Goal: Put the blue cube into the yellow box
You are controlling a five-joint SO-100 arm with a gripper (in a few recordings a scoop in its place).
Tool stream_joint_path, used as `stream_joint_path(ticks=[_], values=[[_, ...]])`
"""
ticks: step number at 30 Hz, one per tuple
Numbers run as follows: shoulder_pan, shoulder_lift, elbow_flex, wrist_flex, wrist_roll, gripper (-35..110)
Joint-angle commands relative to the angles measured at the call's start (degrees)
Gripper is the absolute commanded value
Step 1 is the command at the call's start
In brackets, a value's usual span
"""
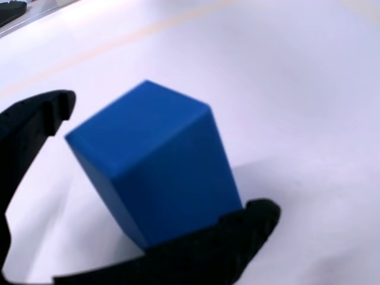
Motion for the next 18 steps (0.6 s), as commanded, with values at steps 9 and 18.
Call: stream_joint_path(ticks=[9, 18], values=[[-2.1, 0.4, -12.0, 3.0, -1.3, 52], [-3.4, -2.4, -14.4, 3.4, -3.0, 46]])
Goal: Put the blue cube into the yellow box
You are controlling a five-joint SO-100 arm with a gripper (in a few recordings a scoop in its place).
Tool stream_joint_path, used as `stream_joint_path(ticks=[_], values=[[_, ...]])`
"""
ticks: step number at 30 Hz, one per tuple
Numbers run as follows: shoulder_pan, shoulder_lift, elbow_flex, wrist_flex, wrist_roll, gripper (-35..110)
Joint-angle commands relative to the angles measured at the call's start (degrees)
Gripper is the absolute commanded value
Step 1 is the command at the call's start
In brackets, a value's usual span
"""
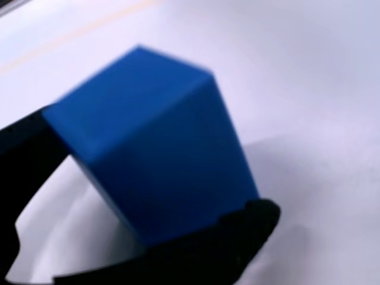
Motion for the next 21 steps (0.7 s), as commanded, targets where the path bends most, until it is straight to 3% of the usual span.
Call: stream_joint_path(ticks=[1, 21], values=[[-1.4, 3.8, -7.4, -0.9, -1.7, 45], [-0.8, 2.0, -10.5, -3.9, -8.5, 31]])
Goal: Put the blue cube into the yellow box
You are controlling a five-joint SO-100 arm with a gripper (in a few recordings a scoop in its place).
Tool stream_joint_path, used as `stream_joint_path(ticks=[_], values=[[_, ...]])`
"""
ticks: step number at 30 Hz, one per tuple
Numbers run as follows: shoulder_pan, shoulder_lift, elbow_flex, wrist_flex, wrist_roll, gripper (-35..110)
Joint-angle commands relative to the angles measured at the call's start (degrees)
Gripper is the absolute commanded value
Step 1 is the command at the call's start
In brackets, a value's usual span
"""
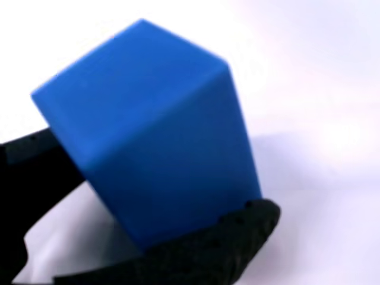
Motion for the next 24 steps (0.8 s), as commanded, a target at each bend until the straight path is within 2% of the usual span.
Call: stream_joint_path(ticks=[1, 15, 24], values=[[0.0, 5.1, -6.8, -3.3, -2.2, 30], [1.1, 8.7, -5.1, -4.3, -7.7, 21], [1.1, 17.8, 3.0, -5.9, -7.9, 20]])
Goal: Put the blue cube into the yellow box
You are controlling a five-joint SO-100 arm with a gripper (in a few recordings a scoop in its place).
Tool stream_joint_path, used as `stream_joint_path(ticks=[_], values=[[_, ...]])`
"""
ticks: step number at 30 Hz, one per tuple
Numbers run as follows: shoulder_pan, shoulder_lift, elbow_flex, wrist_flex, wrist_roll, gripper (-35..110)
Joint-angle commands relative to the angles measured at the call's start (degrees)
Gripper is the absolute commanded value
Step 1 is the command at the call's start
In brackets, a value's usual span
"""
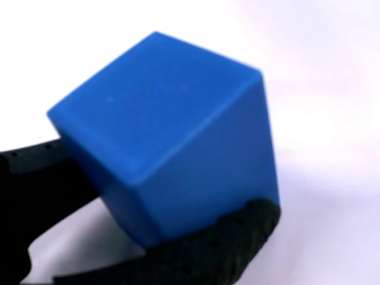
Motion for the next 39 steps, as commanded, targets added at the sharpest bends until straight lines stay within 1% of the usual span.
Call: stream_joint_path(ticks=[1, 6, 11, 18, 29, 32, 39], values=[[-0.2, 18.7, 1.8, -2.9, -0.5, 20], [-2.5, 31.4, 10.6, -1.5, 0.7, 19], [-7.3, 45.0, 22.2, -1.5, 2.2, 20], [-17.1, 61.2, 37.4, -1.1, 5.1, 20], [-33.6, 78.8, 58.4, -4.1, 7.0, 21], [-36.8, 83.5, 63.5, -3.0, 8.3, 21], [-41.6, 91.9, 70.8, 4.2, 11.7, 21]])
